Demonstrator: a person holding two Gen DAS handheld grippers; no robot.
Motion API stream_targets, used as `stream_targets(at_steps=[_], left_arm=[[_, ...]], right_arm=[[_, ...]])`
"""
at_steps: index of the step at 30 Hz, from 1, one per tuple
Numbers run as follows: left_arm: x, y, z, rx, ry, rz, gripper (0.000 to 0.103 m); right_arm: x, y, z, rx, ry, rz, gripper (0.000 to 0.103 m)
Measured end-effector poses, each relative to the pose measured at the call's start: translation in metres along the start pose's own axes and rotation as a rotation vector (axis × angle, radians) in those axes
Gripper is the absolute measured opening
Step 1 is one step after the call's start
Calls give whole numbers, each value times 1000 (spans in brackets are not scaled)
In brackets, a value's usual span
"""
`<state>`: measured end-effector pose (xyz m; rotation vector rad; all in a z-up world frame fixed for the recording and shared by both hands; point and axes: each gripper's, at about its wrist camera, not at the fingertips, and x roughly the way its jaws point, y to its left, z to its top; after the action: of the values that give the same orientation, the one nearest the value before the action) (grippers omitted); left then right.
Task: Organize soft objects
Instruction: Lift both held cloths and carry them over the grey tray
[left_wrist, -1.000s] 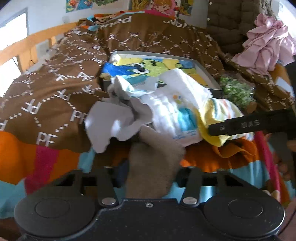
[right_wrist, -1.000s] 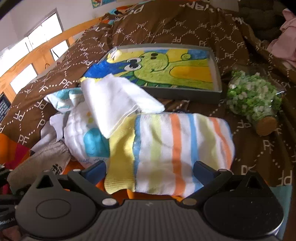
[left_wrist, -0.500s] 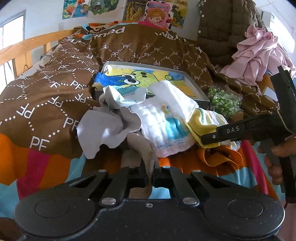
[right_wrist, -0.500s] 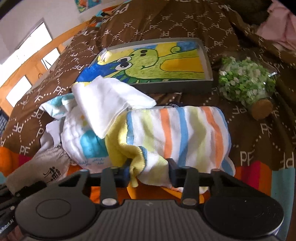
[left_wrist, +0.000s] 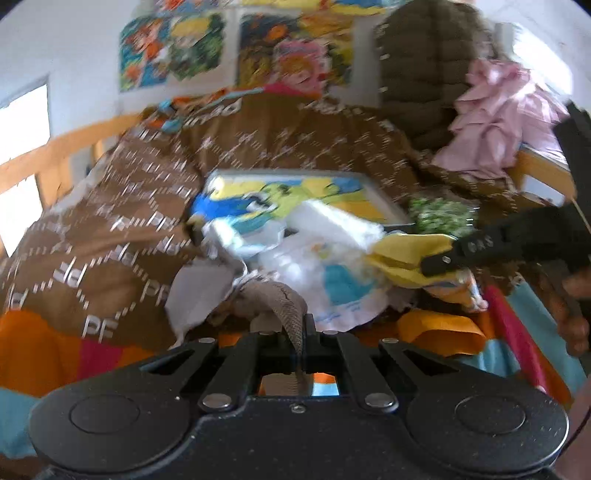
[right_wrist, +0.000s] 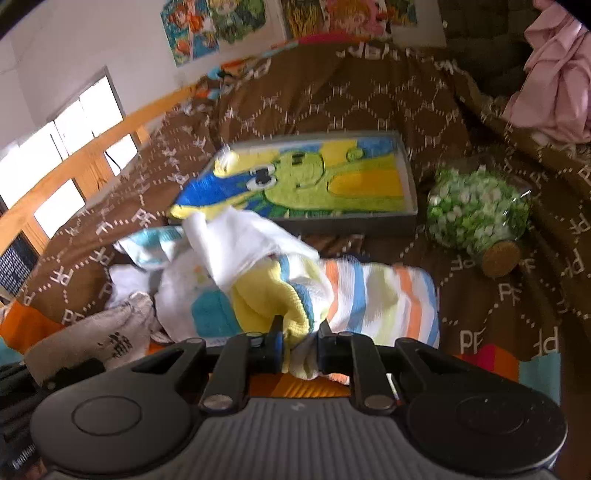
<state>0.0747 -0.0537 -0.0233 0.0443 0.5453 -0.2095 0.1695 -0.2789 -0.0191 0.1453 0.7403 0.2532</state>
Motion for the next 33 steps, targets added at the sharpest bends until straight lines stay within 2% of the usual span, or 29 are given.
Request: stream_targets(at_steps=[7,17,25,33], left_arm=[[-16,-17,-2,77,-90,-93,2],[-40,-31,-3,155,-211,-178,2],[-43,-24,37,109,-302,-229,2],[5,-13,93,112,-354,-262,2]], right_arm=[[-24,-4,3,24,-103,7,17],[-50,-9,6,28,-279,22,17],[-63,-24,13,68,-413,83,17],[-37,-28,42,63,-460,103,17]])
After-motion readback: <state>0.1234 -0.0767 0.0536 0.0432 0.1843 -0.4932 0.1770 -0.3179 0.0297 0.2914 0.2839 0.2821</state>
